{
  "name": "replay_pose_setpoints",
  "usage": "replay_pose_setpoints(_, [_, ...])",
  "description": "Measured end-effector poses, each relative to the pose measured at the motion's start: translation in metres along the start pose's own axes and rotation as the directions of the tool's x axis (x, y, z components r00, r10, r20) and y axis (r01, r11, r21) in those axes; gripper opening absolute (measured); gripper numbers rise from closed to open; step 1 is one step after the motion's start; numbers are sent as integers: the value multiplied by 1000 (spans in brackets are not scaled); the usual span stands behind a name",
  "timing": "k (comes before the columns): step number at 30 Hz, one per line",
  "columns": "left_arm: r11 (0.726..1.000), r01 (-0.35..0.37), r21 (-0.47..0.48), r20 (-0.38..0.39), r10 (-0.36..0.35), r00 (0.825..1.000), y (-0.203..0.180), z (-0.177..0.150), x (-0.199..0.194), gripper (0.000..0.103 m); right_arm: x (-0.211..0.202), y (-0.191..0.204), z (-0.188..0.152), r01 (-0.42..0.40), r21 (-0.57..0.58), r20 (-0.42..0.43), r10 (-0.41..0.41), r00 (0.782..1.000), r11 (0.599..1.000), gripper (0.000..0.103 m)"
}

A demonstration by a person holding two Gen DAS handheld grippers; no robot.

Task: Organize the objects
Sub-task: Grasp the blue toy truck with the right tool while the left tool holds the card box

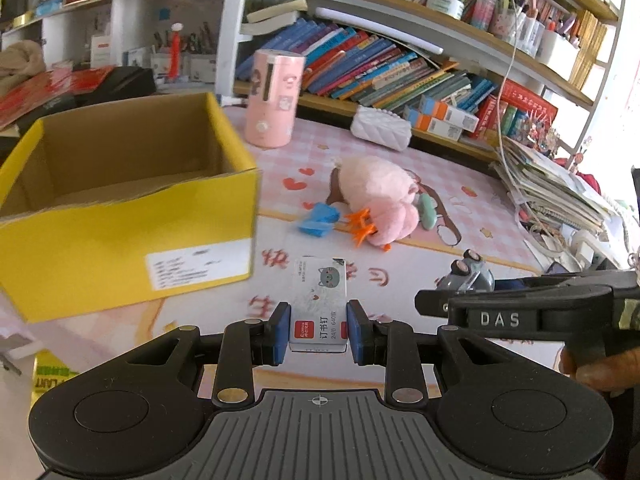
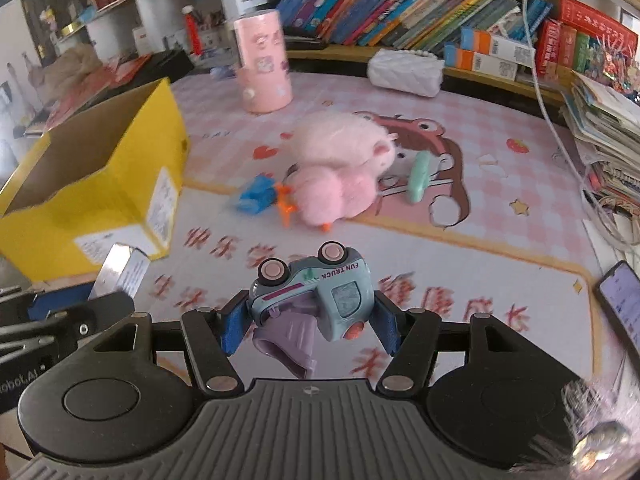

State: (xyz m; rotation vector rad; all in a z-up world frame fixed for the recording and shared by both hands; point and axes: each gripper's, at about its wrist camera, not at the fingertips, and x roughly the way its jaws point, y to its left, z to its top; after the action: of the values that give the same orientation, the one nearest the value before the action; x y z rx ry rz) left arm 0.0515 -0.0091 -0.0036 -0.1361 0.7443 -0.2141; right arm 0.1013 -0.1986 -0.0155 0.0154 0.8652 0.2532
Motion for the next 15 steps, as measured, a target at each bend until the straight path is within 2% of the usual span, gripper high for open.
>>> replay_pose_setpoints(15, [997, -69, -33, 21, 69, 997, 60, -30, -58, 28, -15, 85, -32, -63, -64, -18, 62, 998, 996, 60])
